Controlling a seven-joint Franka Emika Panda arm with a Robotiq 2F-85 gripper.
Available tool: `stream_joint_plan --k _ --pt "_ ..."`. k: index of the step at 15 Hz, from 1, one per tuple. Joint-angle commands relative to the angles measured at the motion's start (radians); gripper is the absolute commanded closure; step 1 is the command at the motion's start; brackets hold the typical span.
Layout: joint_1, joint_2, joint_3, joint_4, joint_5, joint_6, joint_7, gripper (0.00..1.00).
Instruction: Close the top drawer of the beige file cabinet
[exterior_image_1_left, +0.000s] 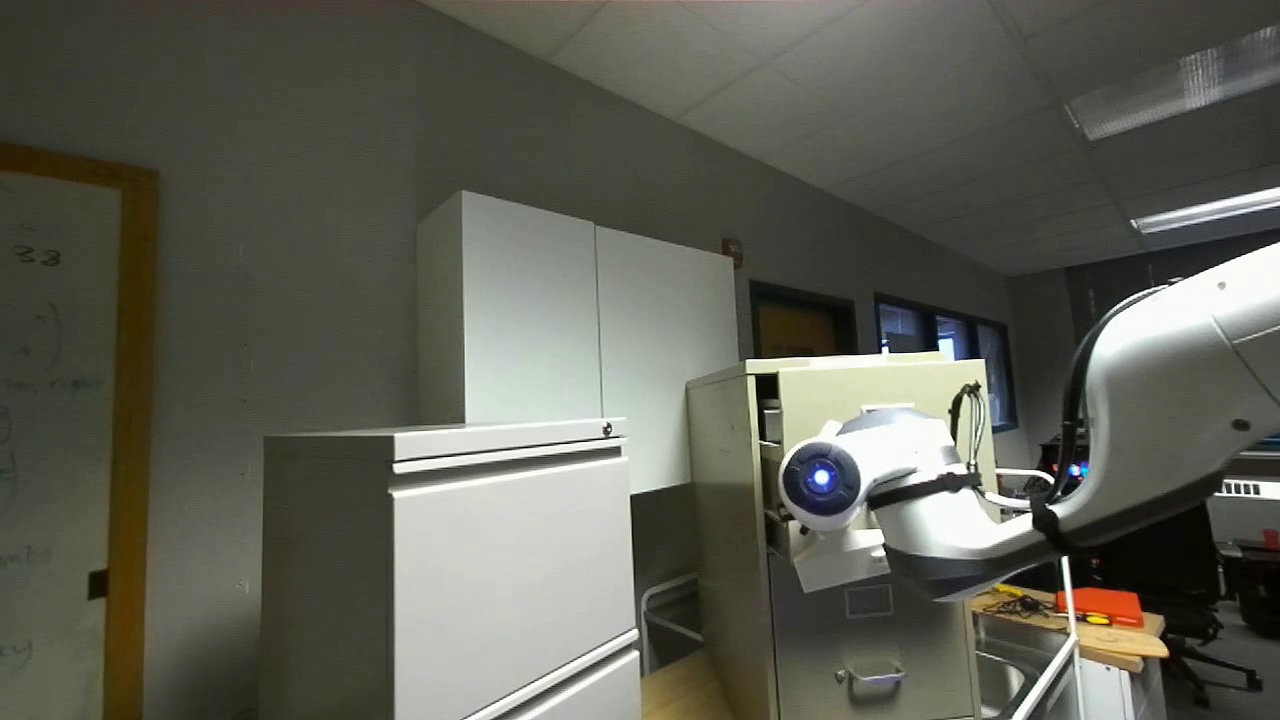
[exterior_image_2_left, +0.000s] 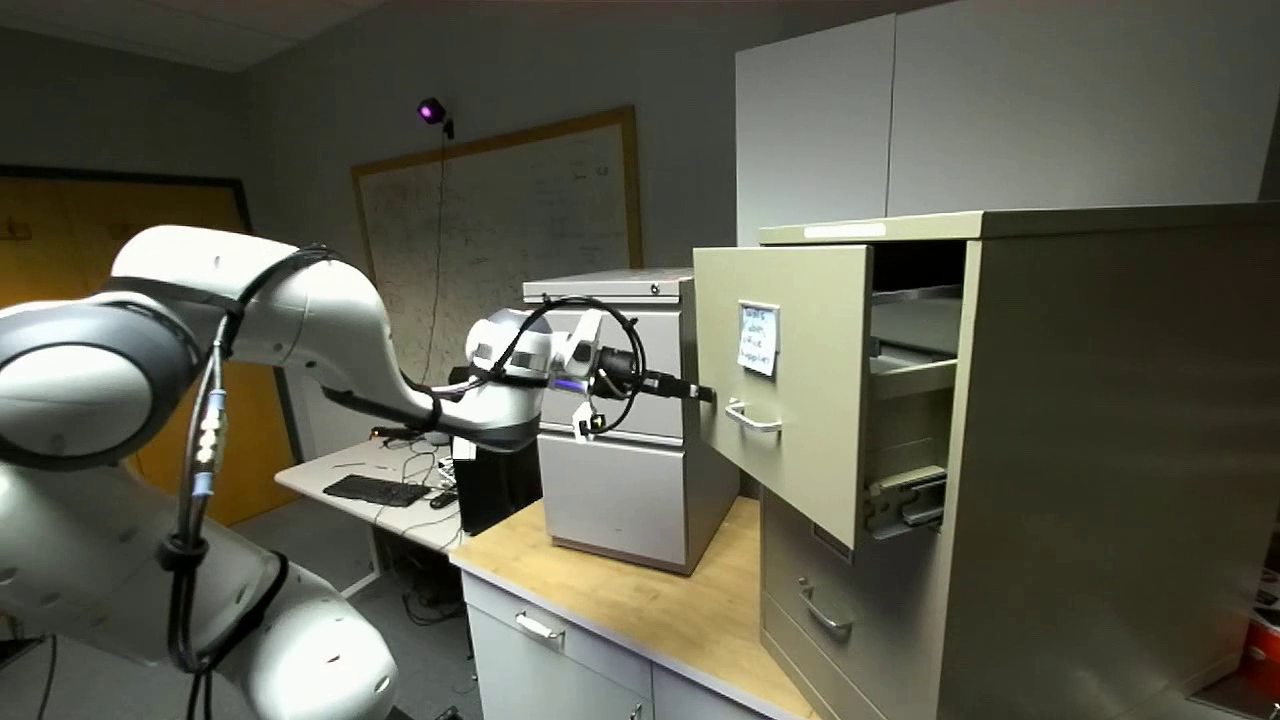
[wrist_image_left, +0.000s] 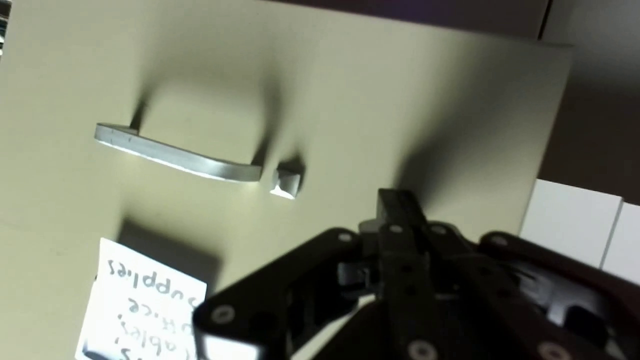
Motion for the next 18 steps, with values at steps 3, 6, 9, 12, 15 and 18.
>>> stream_joint_plan --k 3,6,9,12,15,18 --pt "0.018 0.296 -0.104 0.204 -0.017 -0.023 -0.001 1.00" --pt "0.019 0.373 -0.136 0.276 0.012 -0.002 -0.024 1.00" --pt "0.015 0.427 -0.154 0.335 0.057 0.023 -0.046 1.00" --pt "0.008 0.465 -0.161 0.382 0.108 0.039 -0.073 1.00" --pt "0.003 0.495 -0.163 0.422 0.153 0.042 -0.106 1.00" --pt "-0.002 0.529 -0.166 0.467 0.202 0.048 -0.144 1.00"
